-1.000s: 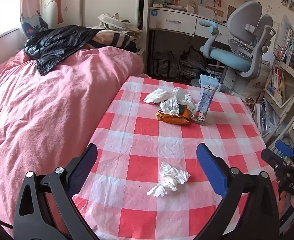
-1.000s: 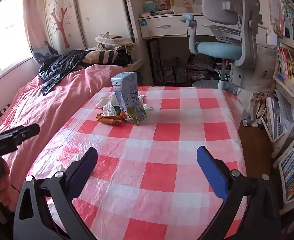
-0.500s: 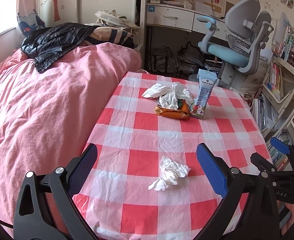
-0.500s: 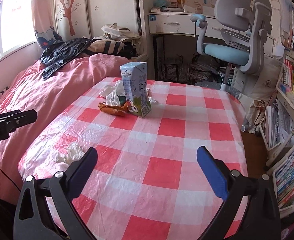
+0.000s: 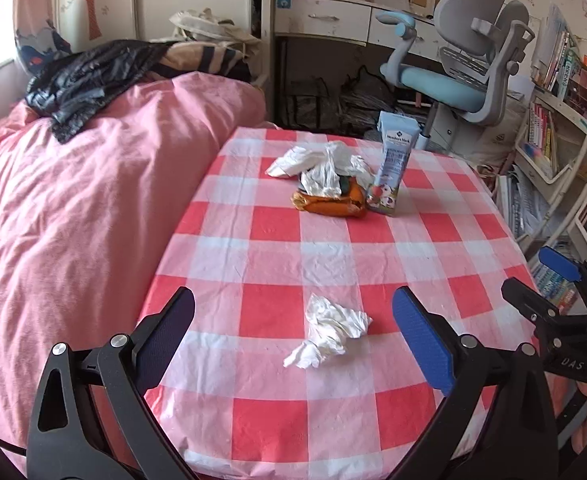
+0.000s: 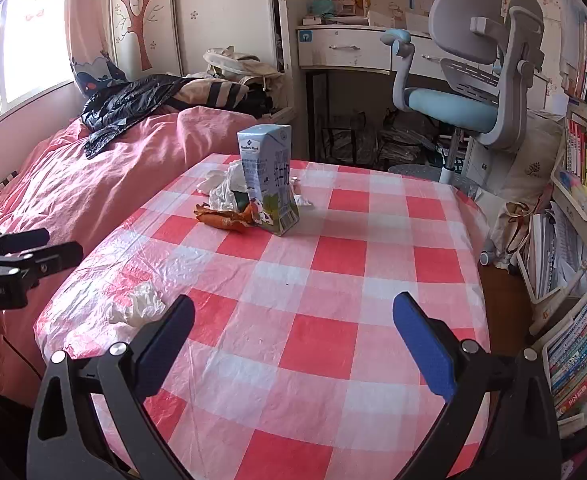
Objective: Collect trash
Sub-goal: 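Move both open tools back over the table toward the remaining trash, then grasp the white tissue with the left tool while the right tool grasps the orange wrapper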
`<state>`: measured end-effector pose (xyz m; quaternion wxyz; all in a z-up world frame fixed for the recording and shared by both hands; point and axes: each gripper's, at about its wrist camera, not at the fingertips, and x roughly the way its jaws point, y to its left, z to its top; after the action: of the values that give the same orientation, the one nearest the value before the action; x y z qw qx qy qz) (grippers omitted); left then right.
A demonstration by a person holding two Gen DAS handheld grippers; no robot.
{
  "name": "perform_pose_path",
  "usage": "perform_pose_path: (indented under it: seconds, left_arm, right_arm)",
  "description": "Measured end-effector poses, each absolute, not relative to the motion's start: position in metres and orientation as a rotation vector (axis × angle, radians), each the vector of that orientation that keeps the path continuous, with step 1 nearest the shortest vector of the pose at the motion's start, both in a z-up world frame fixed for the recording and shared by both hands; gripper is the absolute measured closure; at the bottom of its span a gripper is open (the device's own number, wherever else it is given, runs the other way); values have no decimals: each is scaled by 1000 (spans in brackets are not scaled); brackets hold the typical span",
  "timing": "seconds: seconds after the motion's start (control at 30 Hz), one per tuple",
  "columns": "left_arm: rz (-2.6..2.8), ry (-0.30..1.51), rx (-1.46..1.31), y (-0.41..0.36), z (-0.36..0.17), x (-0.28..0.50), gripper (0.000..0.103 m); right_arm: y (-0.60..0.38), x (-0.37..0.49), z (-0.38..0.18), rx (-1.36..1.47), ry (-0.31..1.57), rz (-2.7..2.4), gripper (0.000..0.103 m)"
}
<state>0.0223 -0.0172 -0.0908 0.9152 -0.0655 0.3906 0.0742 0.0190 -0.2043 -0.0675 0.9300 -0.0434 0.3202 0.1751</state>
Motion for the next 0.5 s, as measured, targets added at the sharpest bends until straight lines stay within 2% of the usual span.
perform_pose_path:
  seconds: [0.23,0.4,0.5]
  left_arm:
    - [198,840,-322,29,-100,21,8]
    - [132,881,-296,18,-110,21,8]
    - [90,920,-181,-9,-122,30,7]
  right_arm:
    - [-212,24,-67,-57,657,348,8]
    - [-211,27,-70,-64,672,379,8]
    - [-206,28,-73,-88,685,409,8]
